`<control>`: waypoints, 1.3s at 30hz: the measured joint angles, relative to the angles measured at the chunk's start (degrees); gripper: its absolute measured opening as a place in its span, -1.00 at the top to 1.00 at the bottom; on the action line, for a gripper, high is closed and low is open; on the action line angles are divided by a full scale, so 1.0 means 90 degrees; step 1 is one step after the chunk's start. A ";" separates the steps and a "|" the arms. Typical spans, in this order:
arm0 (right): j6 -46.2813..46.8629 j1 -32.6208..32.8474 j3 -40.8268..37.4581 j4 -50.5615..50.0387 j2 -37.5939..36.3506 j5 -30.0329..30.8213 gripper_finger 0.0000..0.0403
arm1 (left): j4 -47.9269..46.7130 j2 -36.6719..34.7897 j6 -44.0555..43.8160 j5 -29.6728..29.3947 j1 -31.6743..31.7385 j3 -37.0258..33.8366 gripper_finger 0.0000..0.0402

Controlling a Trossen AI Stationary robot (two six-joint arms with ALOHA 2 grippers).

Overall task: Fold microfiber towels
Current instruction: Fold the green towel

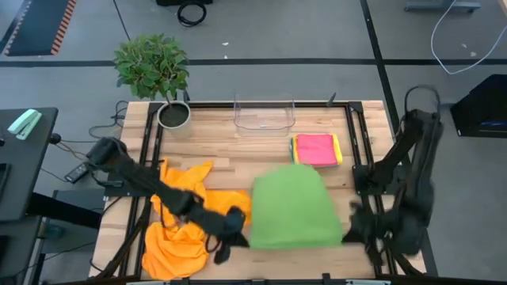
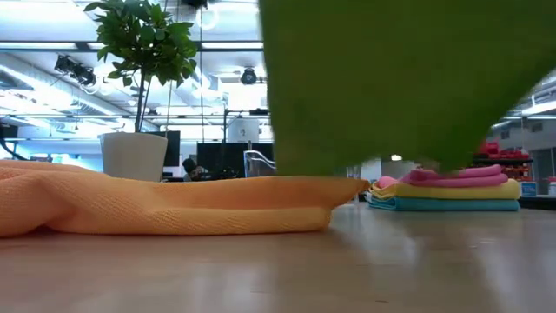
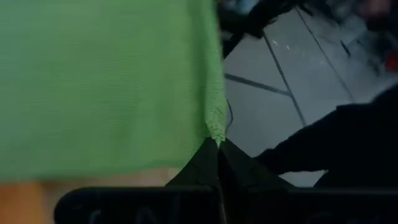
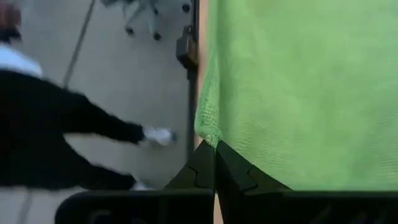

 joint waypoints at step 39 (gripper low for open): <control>0.4186 -0.1820 -0.2440 -0.0221 0.1211 0.0104 0.94 | -0.0905 0.0322 -0.2017 -0.1367 0.1485 -0.0684 0.87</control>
